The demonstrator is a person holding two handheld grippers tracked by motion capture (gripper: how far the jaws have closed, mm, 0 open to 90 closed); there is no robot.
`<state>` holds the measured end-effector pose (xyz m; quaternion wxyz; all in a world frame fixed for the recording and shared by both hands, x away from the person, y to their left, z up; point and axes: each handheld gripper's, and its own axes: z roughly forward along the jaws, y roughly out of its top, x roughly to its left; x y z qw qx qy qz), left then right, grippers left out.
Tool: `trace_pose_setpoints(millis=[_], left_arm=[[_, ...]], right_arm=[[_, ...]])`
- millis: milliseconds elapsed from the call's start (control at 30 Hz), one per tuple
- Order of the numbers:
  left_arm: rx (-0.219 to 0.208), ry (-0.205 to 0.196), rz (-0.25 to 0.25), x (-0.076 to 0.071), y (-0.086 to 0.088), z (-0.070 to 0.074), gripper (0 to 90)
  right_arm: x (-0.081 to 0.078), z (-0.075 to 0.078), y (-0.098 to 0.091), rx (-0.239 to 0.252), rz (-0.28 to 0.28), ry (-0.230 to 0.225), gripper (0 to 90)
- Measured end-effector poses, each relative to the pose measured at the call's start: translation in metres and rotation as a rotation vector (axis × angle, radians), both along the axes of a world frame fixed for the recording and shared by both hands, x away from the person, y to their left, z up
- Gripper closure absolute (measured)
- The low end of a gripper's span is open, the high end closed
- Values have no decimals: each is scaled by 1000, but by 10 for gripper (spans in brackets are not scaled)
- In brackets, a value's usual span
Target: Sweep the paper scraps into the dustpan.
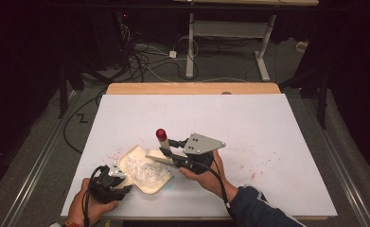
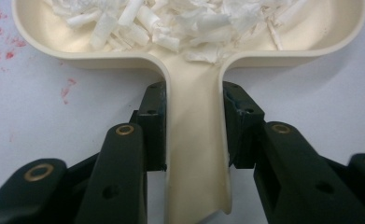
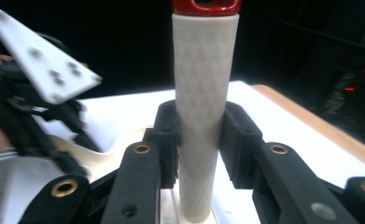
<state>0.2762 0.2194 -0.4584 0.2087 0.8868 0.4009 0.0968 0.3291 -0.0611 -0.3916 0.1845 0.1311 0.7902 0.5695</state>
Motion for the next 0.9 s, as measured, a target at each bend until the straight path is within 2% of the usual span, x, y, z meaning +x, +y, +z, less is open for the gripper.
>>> trace_pose_setpoints(millis=[133,267,467,567,633,733,900], left_arm=[[0,0,-5,-1,3,-1,633],[14,4,-13,-1,4,-2,633],[23,13,-17,0,3,-3,633],[21,15,-17,0,4,-3,633],[30,13,-23,1,3,-2,633],[30,16,-24,1,3,-2,633],[35,21,-25,2,2,-2,633]], right_arm=[[-6,12,-2,50,26,-11,708],[-8,25,-9,62,13,-41,707],[-6,38,-39,84,-20,-39,707],[-6,42,-58,76,-41,-38,707],[-8,42,-72,47,-52,-33,707],[-14,41,-95,12,-72,-31,707],[-26,36,-133,-22,-124,-7,707]])
